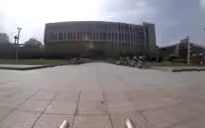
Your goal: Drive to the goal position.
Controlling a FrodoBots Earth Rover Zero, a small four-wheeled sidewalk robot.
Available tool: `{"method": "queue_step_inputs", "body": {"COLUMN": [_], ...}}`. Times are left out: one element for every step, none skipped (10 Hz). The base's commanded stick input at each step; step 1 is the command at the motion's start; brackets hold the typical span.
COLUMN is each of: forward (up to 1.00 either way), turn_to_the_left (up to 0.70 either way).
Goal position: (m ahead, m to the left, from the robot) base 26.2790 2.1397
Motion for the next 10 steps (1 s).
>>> {"method": "queue_step_inputs", "body": {"forward": [1.00,1.00,1.00,1.00,1.00,1.00,1.00,1.00,1.00,1.00], "turn_to_the_left": [0.00,0.00,0.00,0.00,0.00,-0.38,-0.40,-0.40,-0.40,-0.37]}}
